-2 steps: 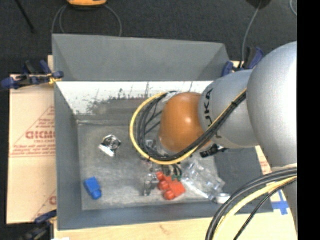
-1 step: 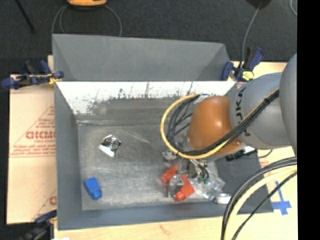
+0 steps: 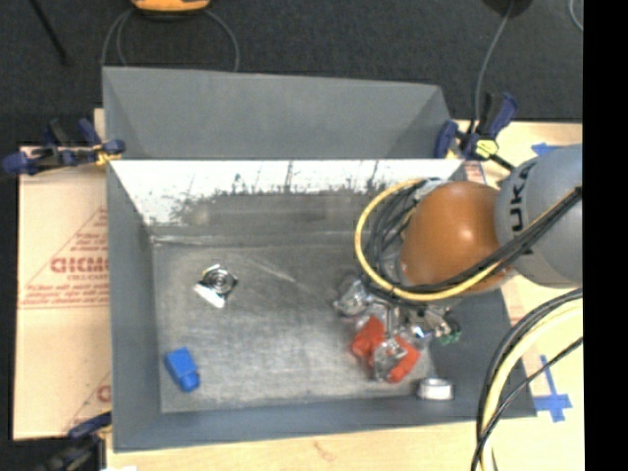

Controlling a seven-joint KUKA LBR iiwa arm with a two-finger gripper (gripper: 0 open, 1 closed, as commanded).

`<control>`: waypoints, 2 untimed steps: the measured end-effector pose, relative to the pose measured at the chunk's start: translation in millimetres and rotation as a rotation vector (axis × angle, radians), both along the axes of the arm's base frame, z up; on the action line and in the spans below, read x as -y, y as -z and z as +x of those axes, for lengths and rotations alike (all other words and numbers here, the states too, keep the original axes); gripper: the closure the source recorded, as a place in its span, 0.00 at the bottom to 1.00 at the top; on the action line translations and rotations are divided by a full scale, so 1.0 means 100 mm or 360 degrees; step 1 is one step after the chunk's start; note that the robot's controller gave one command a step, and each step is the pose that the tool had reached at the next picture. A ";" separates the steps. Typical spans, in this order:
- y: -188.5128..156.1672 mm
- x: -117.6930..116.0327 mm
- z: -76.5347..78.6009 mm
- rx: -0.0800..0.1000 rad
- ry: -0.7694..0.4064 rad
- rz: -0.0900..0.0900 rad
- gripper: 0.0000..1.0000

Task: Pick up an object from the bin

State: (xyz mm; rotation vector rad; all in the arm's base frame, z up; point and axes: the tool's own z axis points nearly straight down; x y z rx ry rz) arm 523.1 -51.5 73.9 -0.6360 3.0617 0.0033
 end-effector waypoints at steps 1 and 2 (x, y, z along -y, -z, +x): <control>0.00 0.72 0.28 0.0001 0.0020 -0.0003 0.00; 0.00 0.61 0.76 -0.0013 -0.0123 -0.0012 0.00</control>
Offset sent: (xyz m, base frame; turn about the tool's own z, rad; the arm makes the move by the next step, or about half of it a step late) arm 0.0235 -0.0715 -0.0039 0.0110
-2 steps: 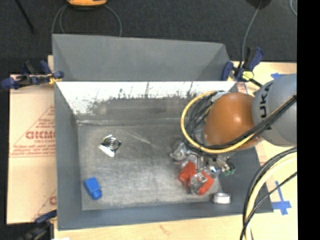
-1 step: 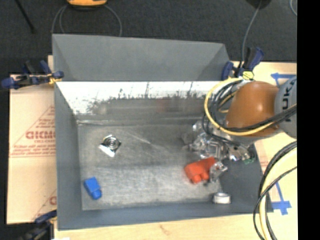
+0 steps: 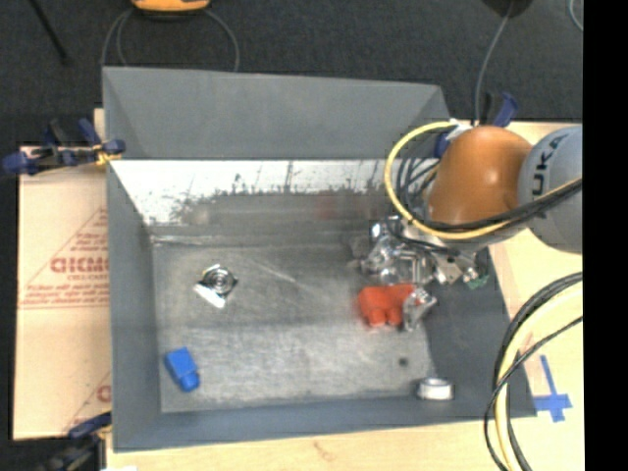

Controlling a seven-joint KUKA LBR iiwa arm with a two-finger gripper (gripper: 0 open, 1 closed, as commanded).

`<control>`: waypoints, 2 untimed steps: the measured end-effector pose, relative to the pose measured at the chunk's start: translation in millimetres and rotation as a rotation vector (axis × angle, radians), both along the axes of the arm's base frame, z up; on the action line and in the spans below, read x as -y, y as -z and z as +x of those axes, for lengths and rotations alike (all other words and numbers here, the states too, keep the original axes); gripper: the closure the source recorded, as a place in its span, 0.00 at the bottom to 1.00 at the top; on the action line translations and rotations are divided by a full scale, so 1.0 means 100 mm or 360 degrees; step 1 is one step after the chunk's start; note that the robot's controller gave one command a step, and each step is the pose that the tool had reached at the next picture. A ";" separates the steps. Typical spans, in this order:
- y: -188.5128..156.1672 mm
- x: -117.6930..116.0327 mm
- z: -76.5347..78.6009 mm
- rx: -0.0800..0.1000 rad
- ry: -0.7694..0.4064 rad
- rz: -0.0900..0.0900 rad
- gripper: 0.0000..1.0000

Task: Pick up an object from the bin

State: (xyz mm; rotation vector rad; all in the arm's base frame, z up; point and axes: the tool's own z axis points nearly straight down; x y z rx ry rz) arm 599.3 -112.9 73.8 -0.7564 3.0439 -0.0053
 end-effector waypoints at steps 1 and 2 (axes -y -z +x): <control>0.00 -0.01 -0.04 -0.0032 0.0004 0.0006 1.00; -1.44 -0.10 -0.03 0.0012 -0.0051 -0.0001 1.00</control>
Offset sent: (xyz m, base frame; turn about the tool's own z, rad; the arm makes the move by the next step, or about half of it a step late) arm 0.0000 0.0000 0.0000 0.0000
